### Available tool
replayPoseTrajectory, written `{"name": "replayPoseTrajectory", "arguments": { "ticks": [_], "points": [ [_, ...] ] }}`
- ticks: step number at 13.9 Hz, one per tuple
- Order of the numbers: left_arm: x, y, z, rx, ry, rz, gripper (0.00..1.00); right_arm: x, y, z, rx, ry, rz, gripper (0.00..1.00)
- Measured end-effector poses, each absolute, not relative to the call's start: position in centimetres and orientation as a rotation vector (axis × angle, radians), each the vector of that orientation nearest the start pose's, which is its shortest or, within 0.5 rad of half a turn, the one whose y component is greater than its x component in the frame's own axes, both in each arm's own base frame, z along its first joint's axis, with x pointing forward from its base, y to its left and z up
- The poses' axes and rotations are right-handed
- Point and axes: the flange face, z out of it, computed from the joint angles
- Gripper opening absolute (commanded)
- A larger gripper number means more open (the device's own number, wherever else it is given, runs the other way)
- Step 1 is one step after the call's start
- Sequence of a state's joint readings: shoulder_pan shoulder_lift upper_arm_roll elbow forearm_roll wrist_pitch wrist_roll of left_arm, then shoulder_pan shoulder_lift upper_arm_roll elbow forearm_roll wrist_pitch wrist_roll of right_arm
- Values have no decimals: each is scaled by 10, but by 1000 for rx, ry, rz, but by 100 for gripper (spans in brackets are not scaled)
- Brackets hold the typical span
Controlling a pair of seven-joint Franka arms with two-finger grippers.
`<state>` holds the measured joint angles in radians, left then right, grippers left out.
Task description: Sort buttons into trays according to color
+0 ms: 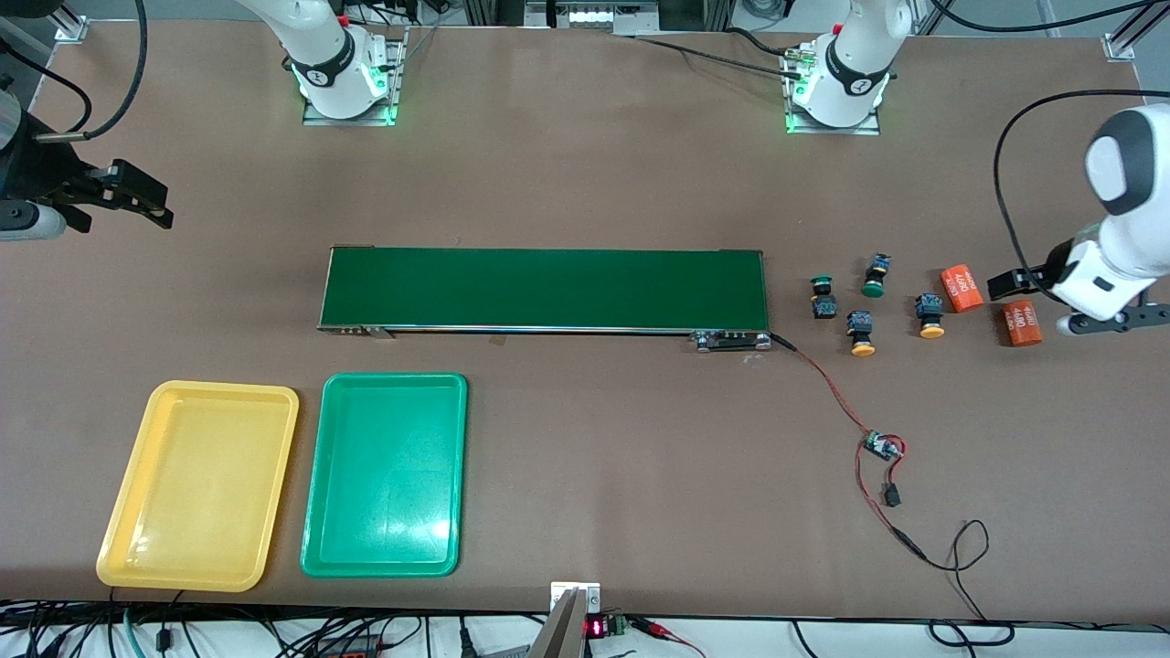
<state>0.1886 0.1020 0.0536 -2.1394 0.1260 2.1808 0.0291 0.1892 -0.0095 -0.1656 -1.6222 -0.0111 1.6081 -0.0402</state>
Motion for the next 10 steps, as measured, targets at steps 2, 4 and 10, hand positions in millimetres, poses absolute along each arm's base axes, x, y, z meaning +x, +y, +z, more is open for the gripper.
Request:
{"name": "replayPoseTrajectory", "arguments": {
  "ticks": [2, 4, 10],
  "points": [
    [509, 143, 324, -3041, -227, 53, 100, 554, 12, 609, -3149, -101, 8, 100],
    [486, 155, 297, -3047, -247, 37, 100, 554, 11, 609, -3149, -101, 8, 100],
    [442, 183, 211, -3053, -334, -29, 90, 554, 11, 608, -3149, -100, 8, 100]
  ]
}}
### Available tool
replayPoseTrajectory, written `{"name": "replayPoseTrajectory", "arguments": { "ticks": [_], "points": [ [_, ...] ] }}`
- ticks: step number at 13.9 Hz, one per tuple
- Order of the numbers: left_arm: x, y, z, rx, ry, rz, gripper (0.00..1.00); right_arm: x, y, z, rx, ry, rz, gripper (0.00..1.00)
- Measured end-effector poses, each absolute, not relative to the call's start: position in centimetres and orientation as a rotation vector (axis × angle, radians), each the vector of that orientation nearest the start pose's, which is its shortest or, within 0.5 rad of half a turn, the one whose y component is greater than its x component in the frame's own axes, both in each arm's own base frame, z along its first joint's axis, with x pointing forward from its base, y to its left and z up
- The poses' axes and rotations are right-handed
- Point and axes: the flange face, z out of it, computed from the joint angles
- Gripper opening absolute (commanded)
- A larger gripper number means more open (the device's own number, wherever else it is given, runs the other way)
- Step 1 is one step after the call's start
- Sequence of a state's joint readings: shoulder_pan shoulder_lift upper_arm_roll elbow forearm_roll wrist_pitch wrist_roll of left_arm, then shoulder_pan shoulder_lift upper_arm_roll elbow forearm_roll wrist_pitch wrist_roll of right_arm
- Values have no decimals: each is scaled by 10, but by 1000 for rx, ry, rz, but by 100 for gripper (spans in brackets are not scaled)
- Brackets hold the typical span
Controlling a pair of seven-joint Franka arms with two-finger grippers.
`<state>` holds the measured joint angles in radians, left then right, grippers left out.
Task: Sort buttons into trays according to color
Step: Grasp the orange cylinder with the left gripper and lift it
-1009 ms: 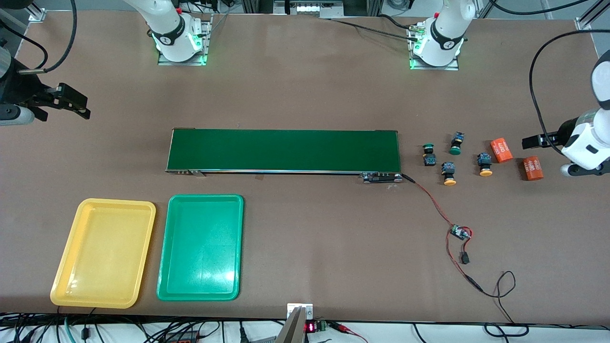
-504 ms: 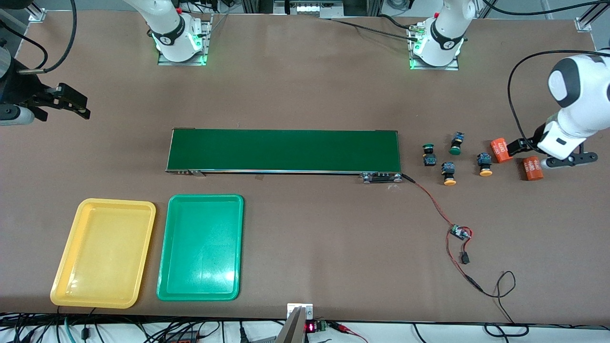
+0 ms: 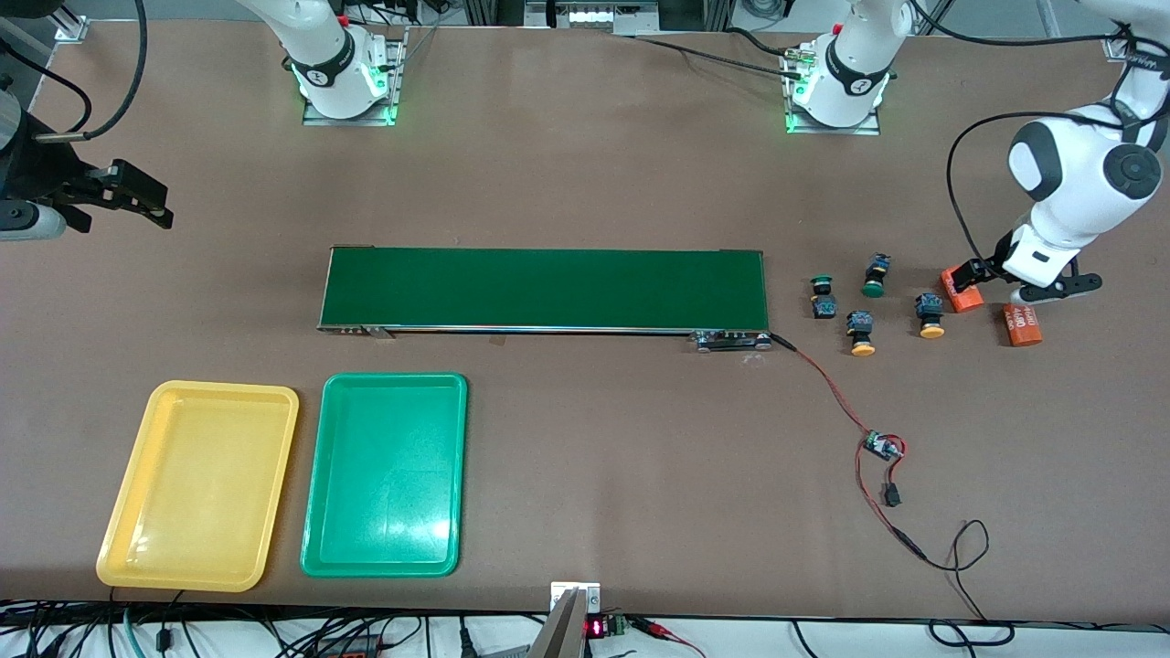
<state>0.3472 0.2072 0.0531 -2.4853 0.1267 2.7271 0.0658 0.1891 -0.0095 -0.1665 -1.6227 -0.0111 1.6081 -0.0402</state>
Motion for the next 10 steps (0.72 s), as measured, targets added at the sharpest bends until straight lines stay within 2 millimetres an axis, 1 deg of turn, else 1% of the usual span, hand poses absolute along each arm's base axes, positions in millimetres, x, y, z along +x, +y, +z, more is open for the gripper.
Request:
{"name": "replayPoseTrajectory", "arguments": {
  "ticks": [1, 2, 3, 4, 5, 6, 7, 8, 10],
  "points": [
    [439, 185, 202, -3055, -342, -14, 88, 554, 11, 608, -3149, -99, 9, 100],
    [437, 186, 192, -3058, -347, 3, 81, 554, 11, 608, -3150, -98, 9, 100],
    [436, 187, 184, -3060, -351, 8, 66, 554, 10, 608, -3150, -98, 9, 100],
    [435, 187, 179, -3060, -354, 6, 44, 554, 10, 608, -3150, -98, 9, 100],
    [435, 188, 176, -3061, -353, 5, 35, 554, 10, 608, -3150, -97, 9, 100],
    [435, 188, 176, -3061, -347, 4, 30, 554, 10, 608, -3150, -97, 9, 100],
    [437, 188, 178, -3062, -332, -2, 23, 554, 10, 608, -3150, -96, 9, 100],
    [440, 189, 180, -3062, -317, -8, 20, 554, 10, 608, -3150, -96, 9, 100],
    [445, 191, 192, -3063, -303, 17, 18, 554, 10, 608, -3150, -96, 9, 100]
  ]
}}
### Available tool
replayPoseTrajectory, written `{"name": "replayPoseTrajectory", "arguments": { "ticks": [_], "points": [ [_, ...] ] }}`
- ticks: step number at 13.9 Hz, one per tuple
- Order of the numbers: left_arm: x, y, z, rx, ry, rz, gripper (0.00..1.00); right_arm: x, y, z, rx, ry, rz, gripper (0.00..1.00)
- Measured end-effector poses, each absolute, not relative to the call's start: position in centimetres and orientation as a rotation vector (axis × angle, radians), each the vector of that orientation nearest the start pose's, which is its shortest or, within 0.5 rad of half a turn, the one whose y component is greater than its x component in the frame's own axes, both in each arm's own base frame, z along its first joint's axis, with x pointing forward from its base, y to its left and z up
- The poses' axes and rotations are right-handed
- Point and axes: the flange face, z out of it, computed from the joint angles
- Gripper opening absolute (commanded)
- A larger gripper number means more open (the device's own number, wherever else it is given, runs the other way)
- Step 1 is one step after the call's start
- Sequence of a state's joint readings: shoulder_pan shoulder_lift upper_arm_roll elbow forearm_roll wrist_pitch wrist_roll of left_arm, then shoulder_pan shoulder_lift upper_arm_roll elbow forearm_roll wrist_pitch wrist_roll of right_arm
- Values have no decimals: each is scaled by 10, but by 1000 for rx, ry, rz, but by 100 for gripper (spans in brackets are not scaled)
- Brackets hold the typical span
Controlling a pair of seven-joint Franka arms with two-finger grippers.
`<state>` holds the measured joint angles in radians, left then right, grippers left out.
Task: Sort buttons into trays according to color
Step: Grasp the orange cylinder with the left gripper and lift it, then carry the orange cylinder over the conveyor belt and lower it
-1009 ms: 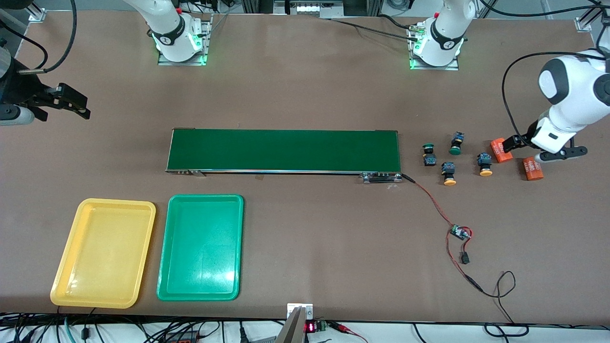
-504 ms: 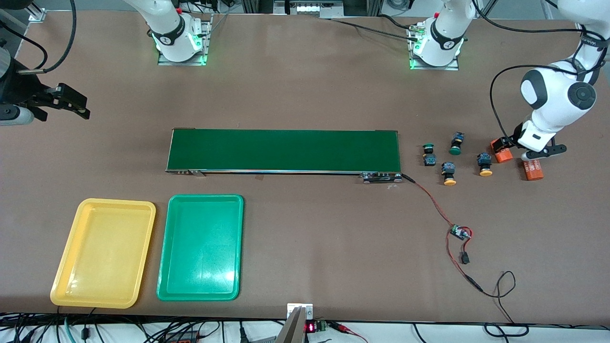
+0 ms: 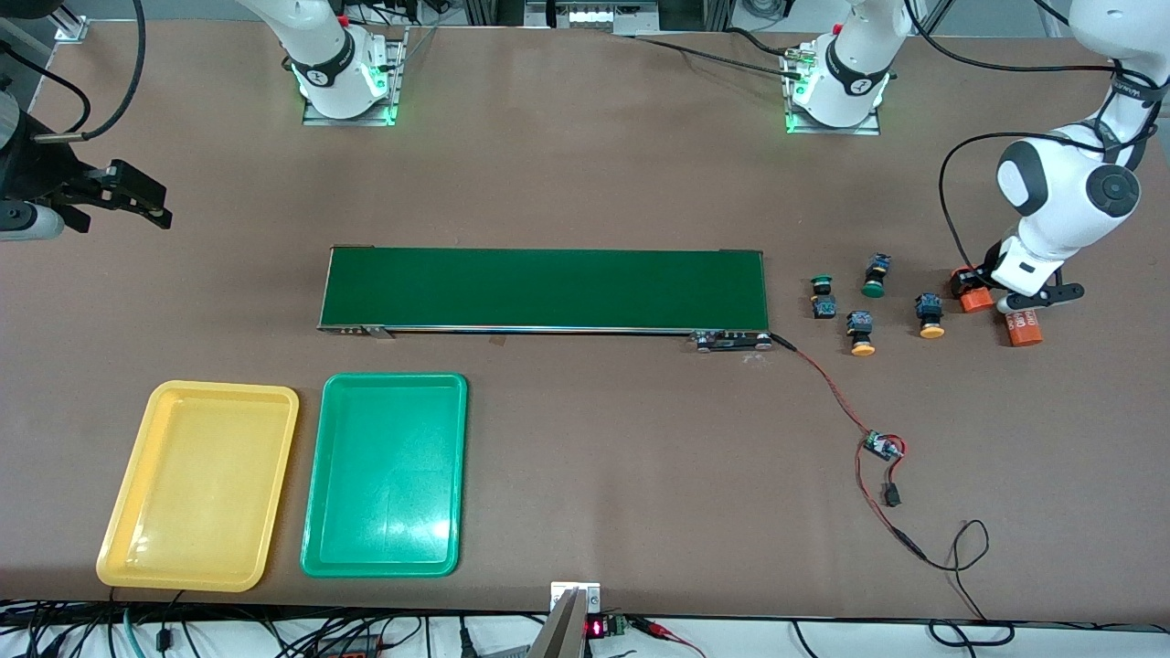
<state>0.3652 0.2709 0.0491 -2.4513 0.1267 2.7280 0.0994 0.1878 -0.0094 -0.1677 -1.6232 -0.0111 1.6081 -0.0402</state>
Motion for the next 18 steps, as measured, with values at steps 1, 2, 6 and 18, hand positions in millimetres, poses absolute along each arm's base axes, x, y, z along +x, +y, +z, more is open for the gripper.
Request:
{"name": "replayPoseTrajectory", "arguments": {
  "ticks": [1, 2, 6, 18],
  "points": [
    [447, 191, 202, -3067, -289, 58, 18, 554, 10, 608, -3150, -96, 10, 100],
    [452, 188, 218, -3073, -266, 108, 18, 554, 10, 608, -3150, -96, 10, 100],
    [488, 132, 309, -3074, -79, 271, 18, 554, 9, 607, -3150, -95, 11, 100],
    [526, -149, 336, -3058, 583, 305, 17, 555, 5, 606, -3150, -81, 17, 100]
  ]
}}
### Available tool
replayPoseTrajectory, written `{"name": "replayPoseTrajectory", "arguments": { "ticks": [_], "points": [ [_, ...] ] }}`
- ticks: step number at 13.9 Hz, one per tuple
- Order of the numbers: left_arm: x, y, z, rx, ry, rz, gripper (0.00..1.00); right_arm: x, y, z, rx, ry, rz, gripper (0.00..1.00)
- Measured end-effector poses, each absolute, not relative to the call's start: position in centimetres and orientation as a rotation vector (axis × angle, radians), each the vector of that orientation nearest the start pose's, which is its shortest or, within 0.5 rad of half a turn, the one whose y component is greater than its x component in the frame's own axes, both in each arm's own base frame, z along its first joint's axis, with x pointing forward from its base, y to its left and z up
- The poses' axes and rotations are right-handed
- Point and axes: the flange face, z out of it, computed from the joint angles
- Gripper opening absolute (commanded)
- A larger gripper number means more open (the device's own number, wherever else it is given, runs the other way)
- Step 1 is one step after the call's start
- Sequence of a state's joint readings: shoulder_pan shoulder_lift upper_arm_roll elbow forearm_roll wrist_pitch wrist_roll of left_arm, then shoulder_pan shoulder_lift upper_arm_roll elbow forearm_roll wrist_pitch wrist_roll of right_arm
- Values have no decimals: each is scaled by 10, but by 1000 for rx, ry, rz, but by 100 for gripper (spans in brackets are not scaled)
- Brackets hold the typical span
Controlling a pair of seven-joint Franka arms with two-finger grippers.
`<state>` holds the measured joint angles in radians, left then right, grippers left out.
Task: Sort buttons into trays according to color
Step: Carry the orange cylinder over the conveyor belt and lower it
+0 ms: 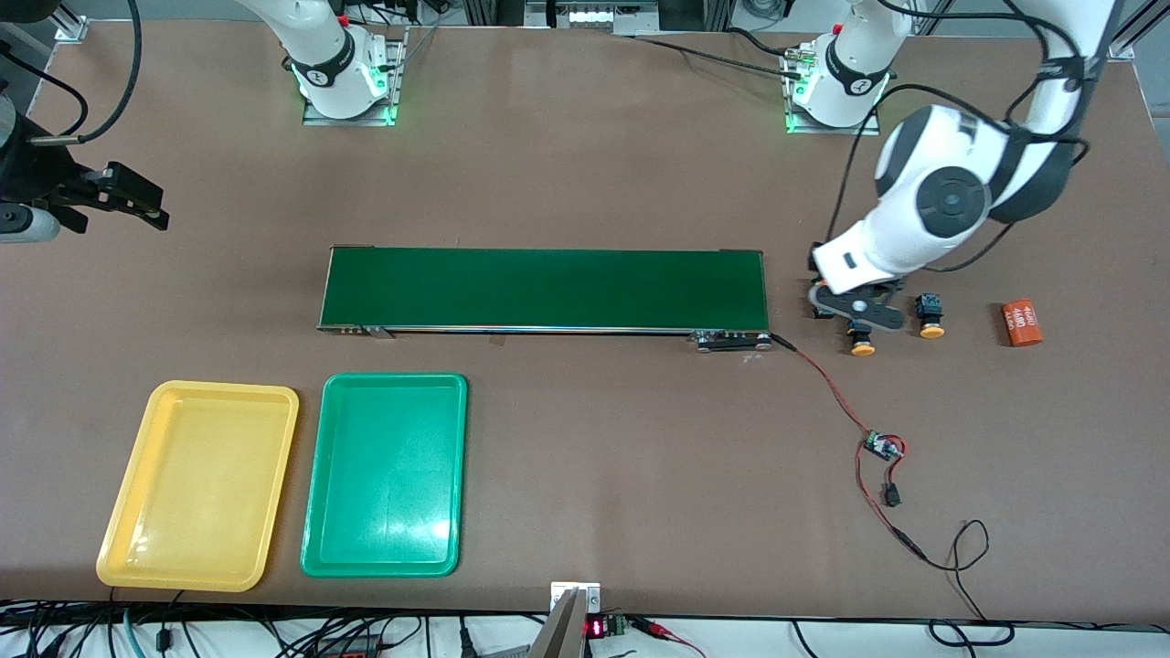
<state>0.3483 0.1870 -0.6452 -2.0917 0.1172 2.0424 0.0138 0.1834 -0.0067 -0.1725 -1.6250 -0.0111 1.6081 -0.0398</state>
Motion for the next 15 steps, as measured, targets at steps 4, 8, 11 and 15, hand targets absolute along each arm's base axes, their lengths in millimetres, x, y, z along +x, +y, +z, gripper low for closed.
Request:
{"name": "replayPoseTrajectory", "arguments": {
  "ticks": [4, 8, 11, 15],
  "points": [
    [531, -183, 322, -3083, 677, 339, 16, 555, 4, 606, -3150, -80, 17, 100],
    [526, -205, 306, -3098, 645, 388, 13, 555, 0, 606, -3151, -68, 17, 100],
    [523, -235, 300, -3082, 818, 401, 13, 555, -1, 605, -3151, -63, 17, 100],
    [512, -266, 284, -2944, 1344, 427, 15, 555, -1, 605, -3151, -63, 18, 100]
  ]
}}
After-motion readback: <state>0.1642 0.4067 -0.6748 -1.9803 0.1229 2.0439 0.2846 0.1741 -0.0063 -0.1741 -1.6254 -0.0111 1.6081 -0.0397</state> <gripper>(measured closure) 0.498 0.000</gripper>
